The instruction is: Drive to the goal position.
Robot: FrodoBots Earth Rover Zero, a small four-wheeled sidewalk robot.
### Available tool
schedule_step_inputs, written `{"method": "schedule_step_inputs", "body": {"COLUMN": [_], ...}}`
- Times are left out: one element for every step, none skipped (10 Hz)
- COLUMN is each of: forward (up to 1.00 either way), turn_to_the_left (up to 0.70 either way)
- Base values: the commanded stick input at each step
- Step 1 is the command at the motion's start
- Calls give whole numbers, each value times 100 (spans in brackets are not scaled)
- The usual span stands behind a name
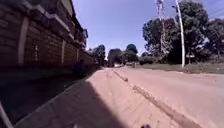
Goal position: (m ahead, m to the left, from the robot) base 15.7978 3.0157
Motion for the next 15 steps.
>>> {"method": "schedule_step_inputs", "body": {"forward": [30,30,30,30,30,30,30,30,30,30,30,30,30,30,30], "turn_to_the_left": [0,0,0,5,39,73,58,40,22,5,0,0,0,0,0]}}
